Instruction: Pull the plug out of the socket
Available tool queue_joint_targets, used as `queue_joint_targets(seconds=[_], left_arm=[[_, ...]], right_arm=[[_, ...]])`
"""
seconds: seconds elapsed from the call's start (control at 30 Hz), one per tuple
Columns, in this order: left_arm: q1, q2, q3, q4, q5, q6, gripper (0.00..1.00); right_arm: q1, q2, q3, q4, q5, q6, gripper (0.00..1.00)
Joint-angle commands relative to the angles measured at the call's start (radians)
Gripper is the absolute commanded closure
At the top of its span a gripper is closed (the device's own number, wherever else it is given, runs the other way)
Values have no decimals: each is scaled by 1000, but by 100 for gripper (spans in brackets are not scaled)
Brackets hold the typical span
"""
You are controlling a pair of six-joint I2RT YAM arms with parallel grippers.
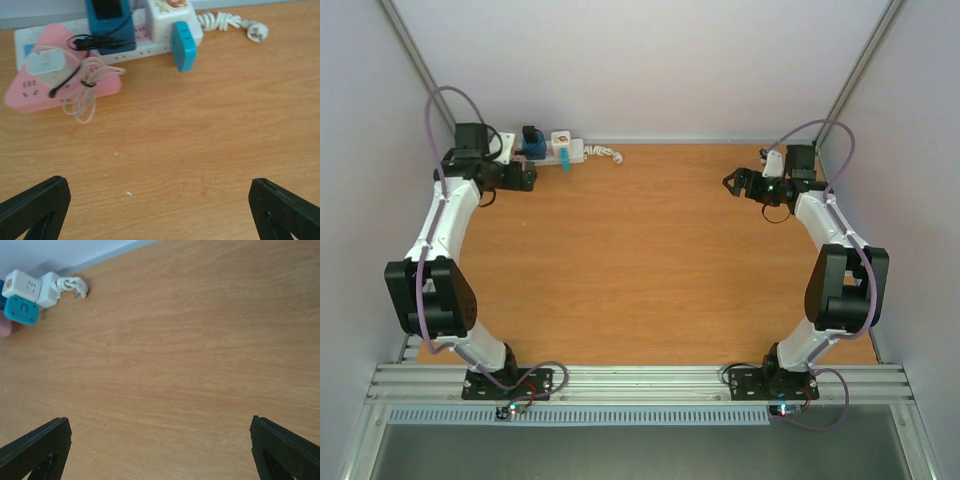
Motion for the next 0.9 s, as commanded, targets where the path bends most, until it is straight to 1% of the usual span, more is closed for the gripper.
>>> queue_joint_targets(seconds=[0.0,0.23,0.43,0.67,0.8,0.87], left_arm=[[-65,1,-6,44,-29,37,0],[-181,91,68,55,5,110,0],[-257,268,236,57,64,114,0],[-326,535,516,51,63,26,0],[-338,692,663,73,36,-97,0],[-339,750,709,98,11,-166,0]], right_arm=[[30,-63,-24,13,53,-12,1],[52,-101,-40,-6,67,-8,1],[57,-114,-39,-17,89,-18,2],[60,-116,-36,-15,105,-17,2],[61,-114,-28,-15,118,-13,2],[61,-110,-25,-17,123,-13,2]])
